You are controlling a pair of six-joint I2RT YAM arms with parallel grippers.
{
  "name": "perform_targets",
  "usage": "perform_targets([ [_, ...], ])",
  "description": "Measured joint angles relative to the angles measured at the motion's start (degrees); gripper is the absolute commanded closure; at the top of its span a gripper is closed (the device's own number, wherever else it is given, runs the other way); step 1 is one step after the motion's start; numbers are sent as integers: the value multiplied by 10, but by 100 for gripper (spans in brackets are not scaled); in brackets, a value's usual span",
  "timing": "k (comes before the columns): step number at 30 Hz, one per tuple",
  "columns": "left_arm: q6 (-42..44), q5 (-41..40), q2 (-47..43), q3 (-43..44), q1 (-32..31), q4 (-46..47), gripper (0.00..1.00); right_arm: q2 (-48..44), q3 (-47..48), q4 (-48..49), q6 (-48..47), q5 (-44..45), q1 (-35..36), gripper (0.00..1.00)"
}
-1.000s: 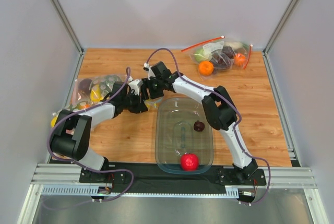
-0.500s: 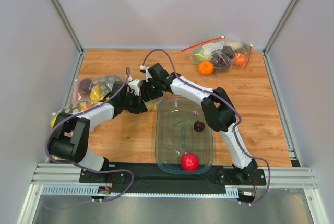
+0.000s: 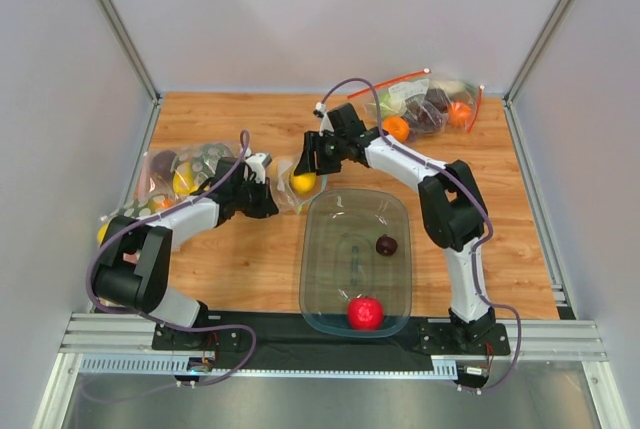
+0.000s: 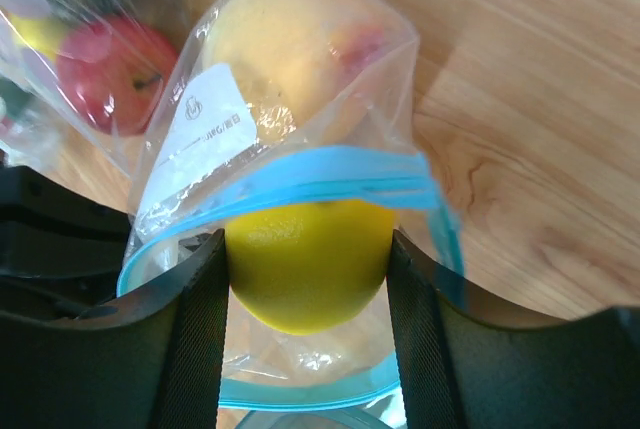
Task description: Open the zip-top bag and remove the fake food
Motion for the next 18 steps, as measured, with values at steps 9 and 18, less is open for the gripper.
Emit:
perform_targets([
  [9,-2,-33,0,20,0,-30,100,-9,-23,62,64,-66,-16,95],
  [18,-11,-56,2,55,12,-54,100,-63,-78,99,92,-112,-21,95],
])
